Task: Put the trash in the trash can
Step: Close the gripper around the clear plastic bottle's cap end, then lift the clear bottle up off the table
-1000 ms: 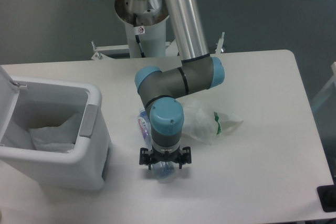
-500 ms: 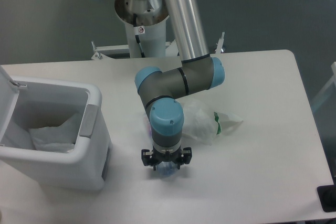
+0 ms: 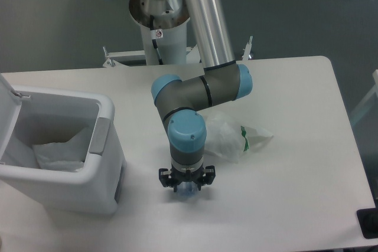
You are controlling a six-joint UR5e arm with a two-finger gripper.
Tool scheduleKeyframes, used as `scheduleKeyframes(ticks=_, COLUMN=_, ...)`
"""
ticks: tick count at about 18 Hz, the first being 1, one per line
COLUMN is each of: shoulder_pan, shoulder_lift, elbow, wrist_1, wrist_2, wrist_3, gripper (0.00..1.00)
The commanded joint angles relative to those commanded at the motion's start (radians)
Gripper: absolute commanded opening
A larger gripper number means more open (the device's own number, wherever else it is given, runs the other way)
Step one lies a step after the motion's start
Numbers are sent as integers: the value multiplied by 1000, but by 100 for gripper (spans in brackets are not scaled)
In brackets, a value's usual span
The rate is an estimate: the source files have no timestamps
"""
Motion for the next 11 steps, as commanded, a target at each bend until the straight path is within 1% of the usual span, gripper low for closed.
scheduleKeyframes(ticks=3, shoulder_pan=8, shoulder_lift=14, elbow=41, wrist_1=2, wrist_2=-5, wrist_3=6, gripper=67)
scheduleKeyframes(ticks=4, shoulder_pan=12, shoulder_lift=26, elbow=69, wrist_1=3, wrist_2=-6, wrist_3=8, gripper=68)
scheduleKeyframes(ticks=6, shoulder_pan=31, shoulder_lift=49, elbow=158, wrist_1=6, wrist_2=-11, wrist_3=0, gripper=68)
scheduleKeyframes(ticks=8, shoulder_pan=43, shoulder_lift=52, elbow=248, wrist_1=6, wrist_2=-32, wrist_3=-3, gripper=68)
scheduleKeyframes(ticks=9, shoulder_pan=54, shoulder_lift=61, elbow=279, wrist_1=8, wrist_2=-40, wrist_3=-5, gripper=68)
scheduleKeyframes(ticks=11, shoulder_pan=75, shoulder_lift=95, elbow=310, wrist_1=12, wrist_2=-48, wrist_3=-23, gripper=68)
